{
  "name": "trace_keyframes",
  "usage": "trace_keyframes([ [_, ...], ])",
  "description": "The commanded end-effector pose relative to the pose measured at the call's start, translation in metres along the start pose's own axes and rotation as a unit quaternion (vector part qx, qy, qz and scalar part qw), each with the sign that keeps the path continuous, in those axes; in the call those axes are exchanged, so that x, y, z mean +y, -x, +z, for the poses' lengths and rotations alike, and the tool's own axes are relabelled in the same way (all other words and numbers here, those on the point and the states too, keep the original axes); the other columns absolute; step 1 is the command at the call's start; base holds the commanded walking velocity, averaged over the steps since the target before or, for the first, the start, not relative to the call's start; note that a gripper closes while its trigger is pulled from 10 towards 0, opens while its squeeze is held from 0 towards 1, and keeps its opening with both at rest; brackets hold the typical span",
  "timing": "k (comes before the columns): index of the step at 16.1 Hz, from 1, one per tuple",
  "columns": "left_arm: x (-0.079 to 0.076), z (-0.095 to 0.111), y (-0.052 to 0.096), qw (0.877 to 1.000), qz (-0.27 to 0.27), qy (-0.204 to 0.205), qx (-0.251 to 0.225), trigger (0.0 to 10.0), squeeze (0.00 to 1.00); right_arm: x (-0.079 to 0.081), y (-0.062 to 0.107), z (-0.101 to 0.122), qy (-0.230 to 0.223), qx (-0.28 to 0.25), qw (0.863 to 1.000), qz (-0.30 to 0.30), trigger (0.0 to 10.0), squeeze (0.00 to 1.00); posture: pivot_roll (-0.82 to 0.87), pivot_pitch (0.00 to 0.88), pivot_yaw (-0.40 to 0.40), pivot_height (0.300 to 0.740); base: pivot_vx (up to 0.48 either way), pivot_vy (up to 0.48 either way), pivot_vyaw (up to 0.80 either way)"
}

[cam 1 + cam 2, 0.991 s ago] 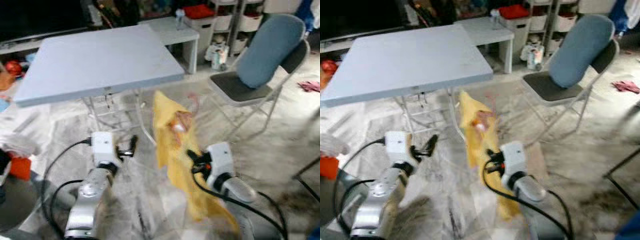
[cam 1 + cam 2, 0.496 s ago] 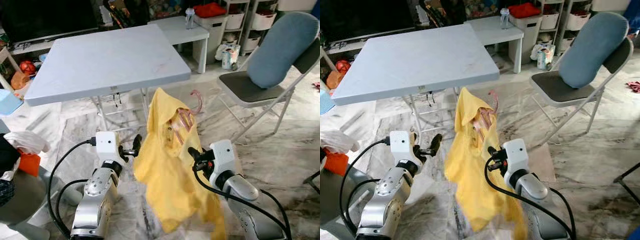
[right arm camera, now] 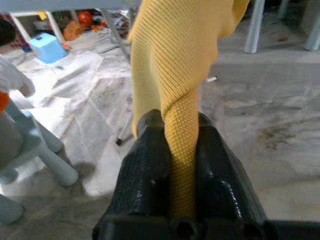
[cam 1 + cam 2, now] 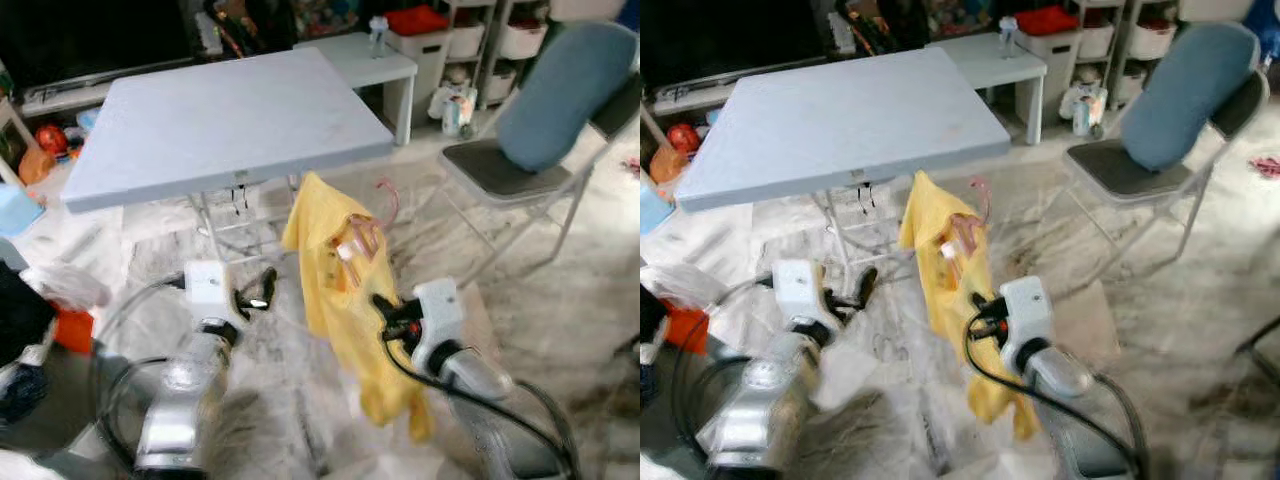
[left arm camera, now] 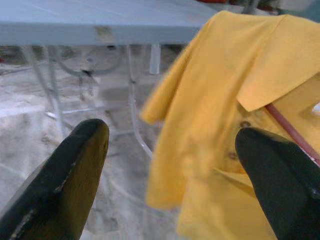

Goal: Hang hanger

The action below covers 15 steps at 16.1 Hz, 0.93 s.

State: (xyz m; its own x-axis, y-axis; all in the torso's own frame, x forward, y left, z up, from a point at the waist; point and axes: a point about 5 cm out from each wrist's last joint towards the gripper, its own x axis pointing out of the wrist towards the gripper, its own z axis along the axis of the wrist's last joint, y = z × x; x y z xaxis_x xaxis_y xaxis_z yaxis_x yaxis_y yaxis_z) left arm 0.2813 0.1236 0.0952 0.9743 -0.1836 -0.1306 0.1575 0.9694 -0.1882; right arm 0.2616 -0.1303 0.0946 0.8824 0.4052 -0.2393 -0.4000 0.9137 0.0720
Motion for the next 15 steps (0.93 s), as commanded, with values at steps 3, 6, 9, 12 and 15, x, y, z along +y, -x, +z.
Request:
trace_keyframes([
  [3,0.005,0.003,-0.002,1.000,0.006,-0.007,-0.001,10.0,0.00,0.004,-0.003,0.015,0.002,-0.035,0.999,0.008,10.0,0.00,-0.12,0.000,0.045,0.740,0.000,0.370,0.00],
  [6,0.005,0.003,-0.002,1.000,0.005,-0.007,-0.002,10.0,0.00,0.004,-0.003,0.015,0.004,-0.034,0.999,0.009,10.0,0.00,-0.12,0.000,0.046,0.740,0.000,0.385,0.00],
  [9,0.005,0.003,-0.003,1.000,0.007,-0.017,-0.005,10.0,0.00,0.005,-0.003,0.014,0.008,-0.034,0.999,0.012,10.0,0.00,-0.12,0.000,0.045,0.740,0.000,0.000,0.00],
  [12,0.011,-0.007,-0.005,0.998,-0.003,-0.051,0.035,10.0,0.00,0.008,0.002,0.021,0.029,-0.036,0.998,0.045,10.0,0.00,-0.12,0.000,0.046,0.740,0.000,0.000,0.00],
  [15,0.023,-0.006,-0.014,0.995,-0.001,-0.094,0.045,10.0,0.00,0.023,0.020,0.038,0.054,-0.026,0.983,0.172,10.0,0.00,-0.12,0.000,0.048,0.740,0.000,0.000,0.00],
])
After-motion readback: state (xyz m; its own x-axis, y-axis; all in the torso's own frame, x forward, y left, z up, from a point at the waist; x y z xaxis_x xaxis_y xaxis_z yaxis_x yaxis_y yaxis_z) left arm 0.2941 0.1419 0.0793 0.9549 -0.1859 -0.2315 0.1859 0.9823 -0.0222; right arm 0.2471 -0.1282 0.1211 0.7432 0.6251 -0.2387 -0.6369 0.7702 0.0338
